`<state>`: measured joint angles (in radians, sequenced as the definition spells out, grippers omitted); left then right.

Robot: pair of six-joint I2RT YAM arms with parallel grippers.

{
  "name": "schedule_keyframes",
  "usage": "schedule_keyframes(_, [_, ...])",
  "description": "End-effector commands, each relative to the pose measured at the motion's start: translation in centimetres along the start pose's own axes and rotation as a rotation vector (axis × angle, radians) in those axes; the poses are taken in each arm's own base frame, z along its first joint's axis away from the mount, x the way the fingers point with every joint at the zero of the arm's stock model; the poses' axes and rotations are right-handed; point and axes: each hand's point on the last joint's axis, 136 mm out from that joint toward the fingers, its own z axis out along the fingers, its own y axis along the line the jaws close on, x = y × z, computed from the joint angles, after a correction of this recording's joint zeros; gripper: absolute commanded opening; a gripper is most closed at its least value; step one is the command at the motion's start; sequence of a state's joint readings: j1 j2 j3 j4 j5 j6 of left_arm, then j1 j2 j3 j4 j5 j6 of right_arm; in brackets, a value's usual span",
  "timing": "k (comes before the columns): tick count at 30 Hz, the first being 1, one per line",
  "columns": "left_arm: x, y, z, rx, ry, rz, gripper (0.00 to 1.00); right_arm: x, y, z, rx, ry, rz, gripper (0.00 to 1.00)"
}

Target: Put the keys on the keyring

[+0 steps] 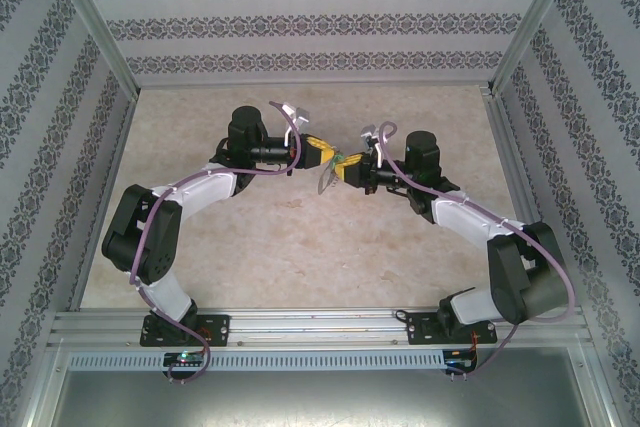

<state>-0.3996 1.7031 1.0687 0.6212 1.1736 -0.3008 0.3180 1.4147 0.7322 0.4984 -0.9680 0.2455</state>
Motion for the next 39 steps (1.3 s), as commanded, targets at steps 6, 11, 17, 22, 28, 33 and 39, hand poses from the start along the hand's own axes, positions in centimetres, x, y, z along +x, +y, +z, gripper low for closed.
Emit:
schedule_keyframes(6, [-1.1, -1.5, 0.0, 0.048, -0.032, 0.061, 0.0, 0.0, 0.5, -0.7, -0.012, -0.003, -0.013, 0.0])
schedule_keyframes(11, [-1.3, -1.5, -0.1, 0.045, -0.039, 0.066, 0.0, 0.4, 0.0, -1.0, 0.014, 0.005, 0.002, 0.0])
schedule_keyframes(17, [-1.6, -1.7, -0.1, 0.051, -0.054, 0.07, 0.0, 0.8, -0.5, -0.2, 0.01, 0.022, 0.027, 0.0])
schedule_keyframes(22, [-1.5, -1.8, -0.1, 0.053, -0.056, 0.068, 0.0, 0.7, -0.5, 1.3, -0.017, 0.037, 0.033, 0.0])
schedule_keyframes(28, [-1.2, -1.7, -0.2, 0.051, -0.055, 0.066, 0.0, 0.4, 0.1, 2.5, -0.051, 0.052, 0.022, 0.0])
schedule_keyframes(33, [-1.2, -1.6, -0.2, 0.05, -0.06, 0.068, 0.0, 0.8, -0.4, 2.2, -0.027, 0.054, 0.031, 0.0])
schedule_keyframes(39, [-1.4, -2.2, -0.2, 0.08, -0.064, 0.068, 0.0, 0.3, -1.9, 0.8, 0.039, 0.017, 0.049, 0.0])
